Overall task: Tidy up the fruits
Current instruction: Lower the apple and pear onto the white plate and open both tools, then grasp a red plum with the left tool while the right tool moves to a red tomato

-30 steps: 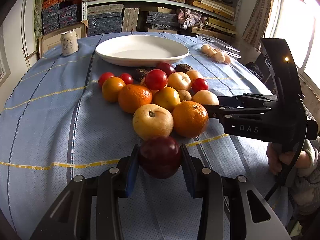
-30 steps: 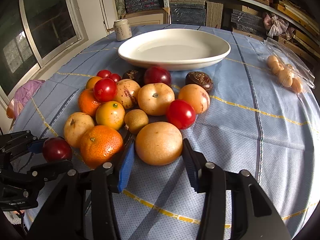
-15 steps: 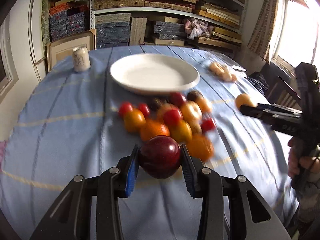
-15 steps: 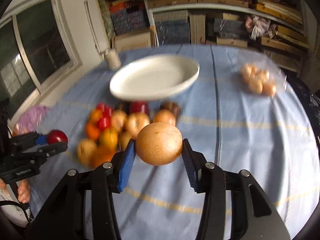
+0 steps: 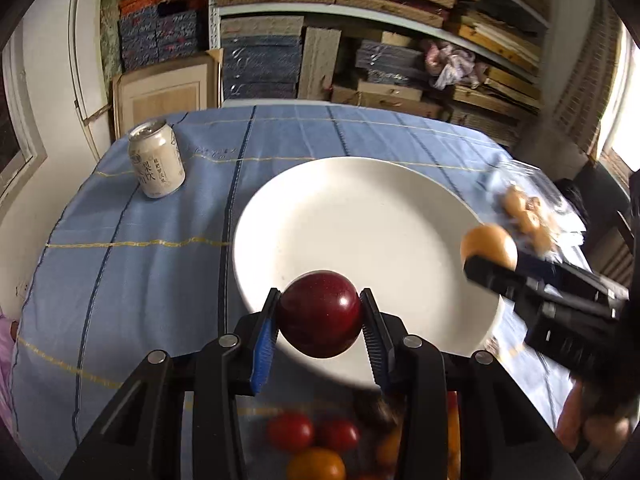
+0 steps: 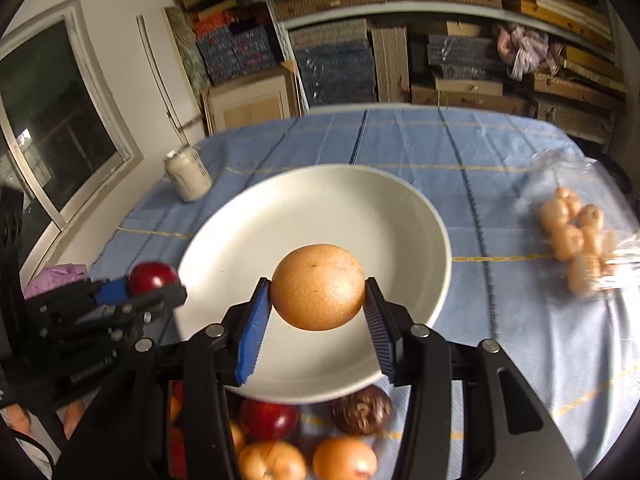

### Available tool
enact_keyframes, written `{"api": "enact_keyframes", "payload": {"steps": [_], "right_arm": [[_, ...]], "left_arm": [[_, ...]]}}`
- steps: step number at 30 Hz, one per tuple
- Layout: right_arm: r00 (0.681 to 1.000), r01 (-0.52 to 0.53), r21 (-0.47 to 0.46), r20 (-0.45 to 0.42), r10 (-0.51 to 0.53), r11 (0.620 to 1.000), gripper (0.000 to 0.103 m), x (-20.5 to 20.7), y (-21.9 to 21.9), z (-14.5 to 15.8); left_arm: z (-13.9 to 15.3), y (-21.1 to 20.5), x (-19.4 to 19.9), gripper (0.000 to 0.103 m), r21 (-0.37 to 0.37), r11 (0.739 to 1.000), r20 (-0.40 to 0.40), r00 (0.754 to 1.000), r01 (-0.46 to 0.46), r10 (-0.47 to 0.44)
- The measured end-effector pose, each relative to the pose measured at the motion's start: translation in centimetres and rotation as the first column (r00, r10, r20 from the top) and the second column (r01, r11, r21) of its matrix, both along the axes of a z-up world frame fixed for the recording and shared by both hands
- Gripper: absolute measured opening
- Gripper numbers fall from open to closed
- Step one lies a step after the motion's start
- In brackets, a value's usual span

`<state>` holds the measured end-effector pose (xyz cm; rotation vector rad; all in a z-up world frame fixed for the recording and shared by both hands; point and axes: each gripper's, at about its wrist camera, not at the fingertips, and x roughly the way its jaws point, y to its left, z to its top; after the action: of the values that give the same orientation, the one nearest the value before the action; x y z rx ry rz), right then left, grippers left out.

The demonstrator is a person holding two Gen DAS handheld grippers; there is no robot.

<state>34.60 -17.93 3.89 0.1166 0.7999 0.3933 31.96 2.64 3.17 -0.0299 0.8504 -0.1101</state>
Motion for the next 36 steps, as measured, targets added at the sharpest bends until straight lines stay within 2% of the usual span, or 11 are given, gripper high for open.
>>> {"api": "enact_keyframes", "payload": {"steps": [5, 15, 16, 18, 21, 24, 26, 29, 31, 32, 36], "right_arm": [[1.0, -0.008, -0.079, -0.005, 0.008, 0.997, 0.046, 1.0, 0.9, -2.0], [0.999, -0.016, -0.124, -0.039, 0.011, 0.992, 0.047, 2.0, 0.9, -4.3], [0.999, -0.013, -0.119, -0.032, 0.009, 0.993, 0.048, 1.9, 0.8, -4.2], [1.0, -0.006, -0.118, -0.01, 0.004, 0.993, 0.061, 1.7, 0.7, -3.7], [1.0, 0.0, -0.119, 0.019, 0.002, 0.993, 0.064, 1.1, 0.7, -2.8], [0.999, 0.01, -0.096, 0.052, -0.005, 0.995, 0.064, 0.2, 0.3, -1.6], [0.993, 0.024, -0.042, 0.12, -0.019, 0.999, 0.066, -1.7, -0.5, 0.6], [0.97, 0.019, 0.088, 0.24, -0.04, 0.996, 0.098, -5.4, -2.5, 3.5], [0.933, -0.021, 0.195, 0.355, -0.051, 0.981, 0.099, -9.4, -4.4, 4.7], [0.928, -0.033, 0.209, 0.369, -0.047, 0.977, 0.099, -10.4, -4.9, 5.0], [0.943, -0.055, 0.206, 0.332, -0.017, 0.977, 0.099, -14.7, -6.7, 3.9]], "left_arm": [[-1.2, -0.3, 1.8, 0.04, 0.041, 0.999, -0.003, 1.0, -0.012, 0.013], [-2.8, -0.9, 2.2, 0.044, 0.06, 0.998, -0.008, 1.0, 0.019, -0.018], [-2.7, -0.8, 2.2, 0.049, 0.058, 0.998, -0.003, 1.0, 0.017, -0.017], [-2.4, -0.7, 2.0, 0.055, 0.051, 0.999, 0.009, 1.0, 0.008, -0.008], [-1.5, -0.2, 1.5, 0.059, 0.033, 0.999, 0.034, 0.999, -0.005, 0.003], [0.0, 0.1, 0.6, 0.063, 0.021, 1.0, 0.066, 0.998, -0.014, 0.013], [0.8, 0.3, -0.4, 0.069, 0.016, 1.0, 0.076, 0.997, -0.022, 0.021], [1.8, 0.8, -3.3, 0.07, 0.044, 0.999, 0.079, 0.997, -0.013, 0.009], [2.1, 1.1, -5.7, 0.073, 0.058, 0.998, 0.085, 0.996, -0.014, 0.009], [2.1, 1.2, -6.9, 0.074, 0.053, 0.999, 0.085, 0.996, -0.008, 0.004], [1.3, 0.6, -11.9, 0.075, 0.033, 0.999, 0.098, 0.995, 0.025, -0.028]]}}
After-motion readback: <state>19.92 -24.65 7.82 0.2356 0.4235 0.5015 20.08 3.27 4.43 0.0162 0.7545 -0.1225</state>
